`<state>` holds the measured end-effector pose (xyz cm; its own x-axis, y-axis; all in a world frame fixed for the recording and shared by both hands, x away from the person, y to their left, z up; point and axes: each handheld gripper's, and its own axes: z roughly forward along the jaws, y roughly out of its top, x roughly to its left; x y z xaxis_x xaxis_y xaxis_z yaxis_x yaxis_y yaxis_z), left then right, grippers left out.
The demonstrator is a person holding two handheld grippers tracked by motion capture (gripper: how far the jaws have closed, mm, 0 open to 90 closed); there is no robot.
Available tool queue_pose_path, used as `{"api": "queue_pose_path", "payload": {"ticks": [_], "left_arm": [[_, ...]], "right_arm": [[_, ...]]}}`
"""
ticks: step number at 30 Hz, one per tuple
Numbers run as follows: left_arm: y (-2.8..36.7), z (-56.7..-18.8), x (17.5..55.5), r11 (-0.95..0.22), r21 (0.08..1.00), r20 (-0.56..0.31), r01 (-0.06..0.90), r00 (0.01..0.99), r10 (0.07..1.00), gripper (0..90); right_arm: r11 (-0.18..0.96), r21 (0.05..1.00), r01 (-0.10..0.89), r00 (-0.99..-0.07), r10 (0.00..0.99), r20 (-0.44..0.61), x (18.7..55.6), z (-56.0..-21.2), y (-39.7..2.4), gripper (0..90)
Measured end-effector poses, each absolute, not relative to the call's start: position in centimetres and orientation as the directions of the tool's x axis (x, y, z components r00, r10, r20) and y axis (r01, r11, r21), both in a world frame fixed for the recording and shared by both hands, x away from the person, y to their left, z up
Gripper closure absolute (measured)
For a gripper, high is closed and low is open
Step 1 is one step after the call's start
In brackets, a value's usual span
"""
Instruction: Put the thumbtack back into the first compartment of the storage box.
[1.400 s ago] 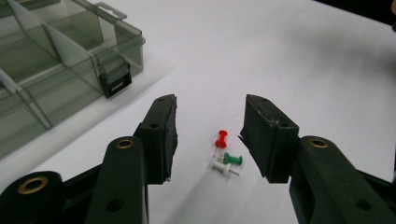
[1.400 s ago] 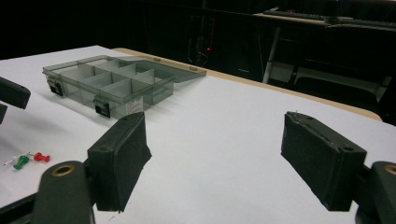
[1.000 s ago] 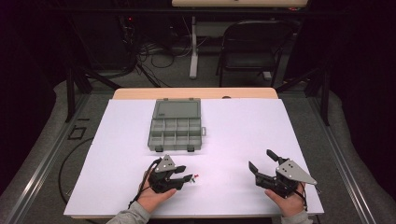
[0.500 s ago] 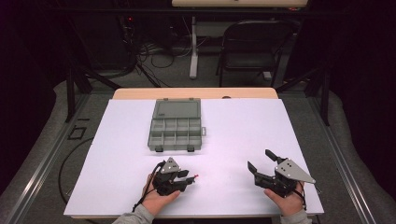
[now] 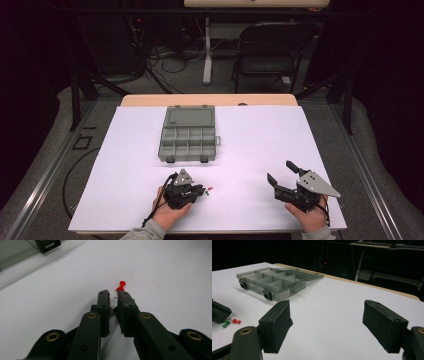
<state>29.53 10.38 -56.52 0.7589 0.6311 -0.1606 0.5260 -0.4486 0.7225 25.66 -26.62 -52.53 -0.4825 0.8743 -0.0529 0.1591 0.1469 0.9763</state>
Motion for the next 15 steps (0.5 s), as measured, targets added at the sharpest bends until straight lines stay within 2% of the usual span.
{"api": "queue_pose_path", "payload": {"ticks": [5, 15], "left_arm": [[10.39, -56.49, 29.47, -0.452, 0.721, -0.152, 0.524, 0.757, 0.635, 82.6], [10.67, -56.58, 29.71, -0.415, 0.721, -0.206, 0.555, 0.743, 0.637, 83.4]], "right_arm": [[0.148, 0.976, 0.160, -0.487, 0.872, -0.053, 25.67, -52.51, -26.54, 22.0], [0.149, 0.976, 0.161, -0.488, 0.872, -0.052, 25.71, -52.52, -26.56, 22.2]]}}
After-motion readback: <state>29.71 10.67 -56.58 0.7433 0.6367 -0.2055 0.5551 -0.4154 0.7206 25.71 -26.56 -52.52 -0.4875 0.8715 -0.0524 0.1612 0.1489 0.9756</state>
